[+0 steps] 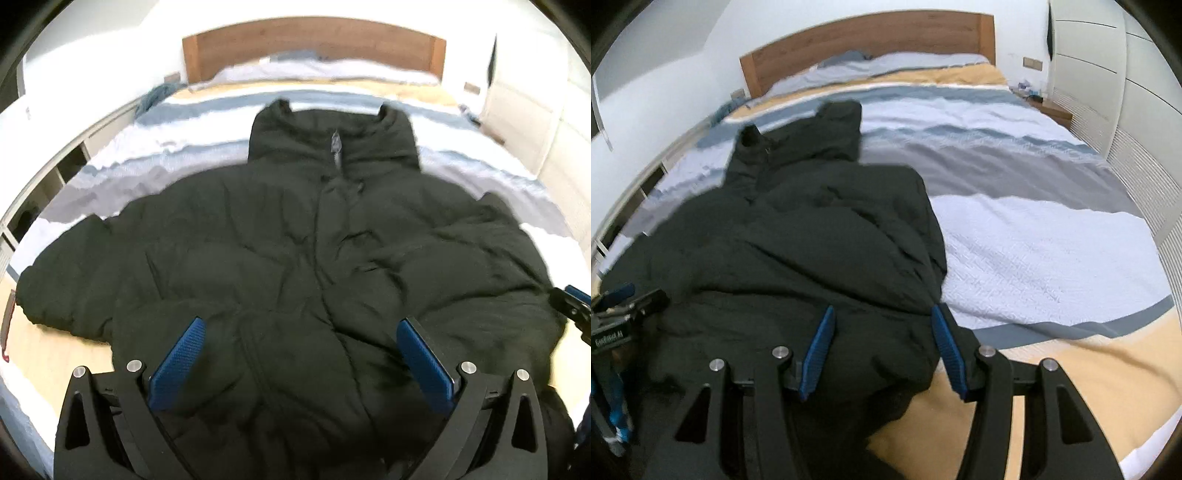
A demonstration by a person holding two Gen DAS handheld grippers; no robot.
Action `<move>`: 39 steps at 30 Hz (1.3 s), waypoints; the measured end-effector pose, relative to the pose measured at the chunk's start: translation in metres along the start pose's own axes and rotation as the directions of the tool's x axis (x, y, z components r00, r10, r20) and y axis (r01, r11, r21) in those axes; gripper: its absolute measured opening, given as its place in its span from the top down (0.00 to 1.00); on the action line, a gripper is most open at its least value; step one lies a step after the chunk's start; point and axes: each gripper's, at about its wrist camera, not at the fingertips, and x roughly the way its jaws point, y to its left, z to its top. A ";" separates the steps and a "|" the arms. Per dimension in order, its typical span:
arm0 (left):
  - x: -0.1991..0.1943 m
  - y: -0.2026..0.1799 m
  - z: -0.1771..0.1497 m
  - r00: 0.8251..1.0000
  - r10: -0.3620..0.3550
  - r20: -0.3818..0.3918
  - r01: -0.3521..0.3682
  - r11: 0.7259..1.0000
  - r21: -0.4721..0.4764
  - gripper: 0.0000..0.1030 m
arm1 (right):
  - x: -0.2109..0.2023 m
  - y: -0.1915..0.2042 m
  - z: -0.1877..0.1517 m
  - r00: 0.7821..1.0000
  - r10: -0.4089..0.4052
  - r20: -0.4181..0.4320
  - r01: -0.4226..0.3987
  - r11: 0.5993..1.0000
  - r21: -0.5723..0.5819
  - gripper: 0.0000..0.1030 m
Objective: Fold large clothes
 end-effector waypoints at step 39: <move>-0.181 0.090 -0.078 0.980 -0.002 0.197 0.020 0.996 -0.090 0.01 | -0.156 0.079 -0.100 1.000 0.021 0.010 -0.022 0.989 0.148 0.48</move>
